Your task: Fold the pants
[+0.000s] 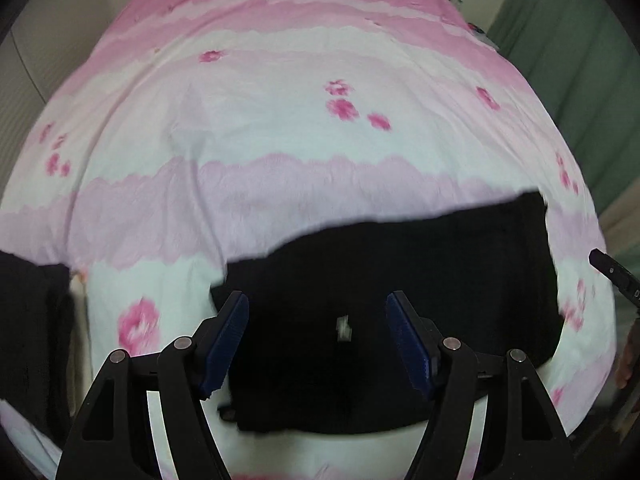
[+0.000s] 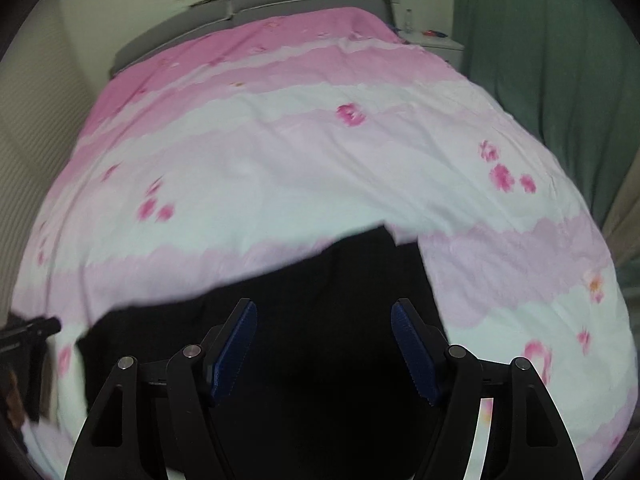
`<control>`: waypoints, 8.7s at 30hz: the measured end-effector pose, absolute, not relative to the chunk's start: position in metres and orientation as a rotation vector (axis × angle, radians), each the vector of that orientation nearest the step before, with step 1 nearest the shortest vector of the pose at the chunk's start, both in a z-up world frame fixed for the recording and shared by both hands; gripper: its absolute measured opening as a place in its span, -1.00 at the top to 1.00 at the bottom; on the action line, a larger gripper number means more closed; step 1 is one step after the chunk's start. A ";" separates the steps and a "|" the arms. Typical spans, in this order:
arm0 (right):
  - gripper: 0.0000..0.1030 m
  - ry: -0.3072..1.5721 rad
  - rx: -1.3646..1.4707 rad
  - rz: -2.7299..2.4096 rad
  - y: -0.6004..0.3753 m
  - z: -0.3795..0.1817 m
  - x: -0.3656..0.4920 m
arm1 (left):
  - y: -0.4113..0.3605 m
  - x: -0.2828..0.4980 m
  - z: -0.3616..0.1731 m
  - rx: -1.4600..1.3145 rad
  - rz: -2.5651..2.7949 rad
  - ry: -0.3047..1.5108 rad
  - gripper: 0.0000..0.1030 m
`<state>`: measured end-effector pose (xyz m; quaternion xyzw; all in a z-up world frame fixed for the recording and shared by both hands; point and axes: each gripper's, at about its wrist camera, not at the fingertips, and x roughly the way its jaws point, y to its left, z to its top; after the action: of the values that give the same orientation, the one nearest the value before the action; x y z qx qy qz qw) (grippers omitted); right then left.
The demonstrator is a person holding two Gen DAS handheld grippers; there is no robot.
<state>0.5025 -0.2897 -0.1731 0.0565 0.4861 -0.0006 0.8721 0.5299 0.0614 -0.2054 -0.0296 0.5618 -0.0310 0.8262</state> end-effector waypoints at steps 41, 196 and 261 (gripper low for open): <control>-0.37 1.340 0.202 -0.041 -0.123 -0.233 0.393 | 0.150 0.597 -0.315 -0.360 -0.345 1.236 0.74; 0.19 0.967 0.869 -0.306 -0.435 -0.297 0.350 | -0.370 0.667 -0.284 0.671 -1.037 1.117 0.24; -0.18 0.998 0.534 -0.438 -0.443 -0.250 0.384 | -0.251 0.675 -0.186 0.459 -0.783 0.995 -0.36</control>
<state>0.3845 -0.4429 -0.2502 0.2509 0.4687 -0.2059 0.8215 0.6749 -0.2514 -0.1861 0.2125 0.4607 -0.3624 0.7818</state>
